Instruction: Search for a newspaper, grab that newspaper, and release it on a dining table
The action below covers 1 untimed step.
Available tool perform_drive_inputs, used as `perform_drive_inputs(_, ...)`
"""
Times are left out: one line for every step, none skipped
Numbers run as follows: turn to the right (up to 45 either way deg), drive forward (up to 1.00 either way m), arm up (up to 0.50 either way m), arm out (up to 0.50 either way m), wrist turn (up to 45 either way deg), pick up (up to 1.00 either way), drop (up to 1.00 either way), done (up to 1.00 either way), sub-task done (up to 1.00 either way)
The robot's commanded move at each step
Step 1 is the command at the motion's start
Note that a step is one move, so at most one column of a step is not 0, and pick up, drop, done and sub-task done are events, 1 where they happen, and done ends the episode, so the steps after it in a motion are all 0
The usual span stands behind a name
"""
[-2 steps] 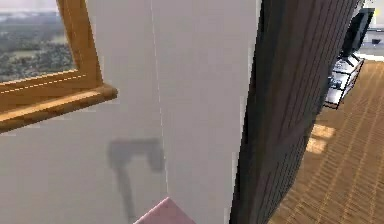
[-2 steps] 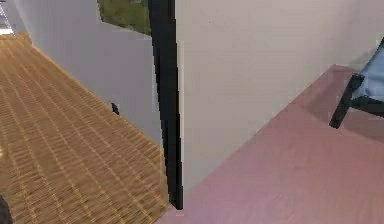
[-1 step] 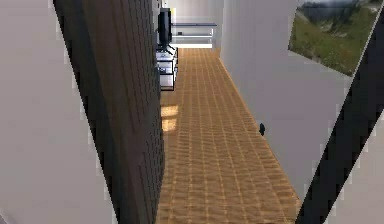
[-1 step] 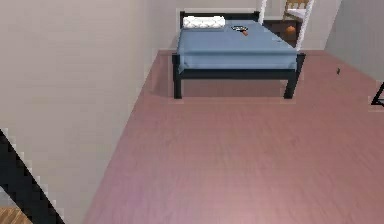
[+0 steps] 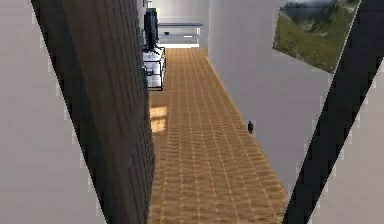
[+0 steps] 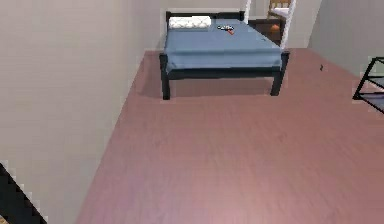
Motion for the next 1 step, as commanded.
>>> perform_drive_inputs(0.0,1.00,0.00,0.00,0.0,0.00,0.00,0.00,0.00)
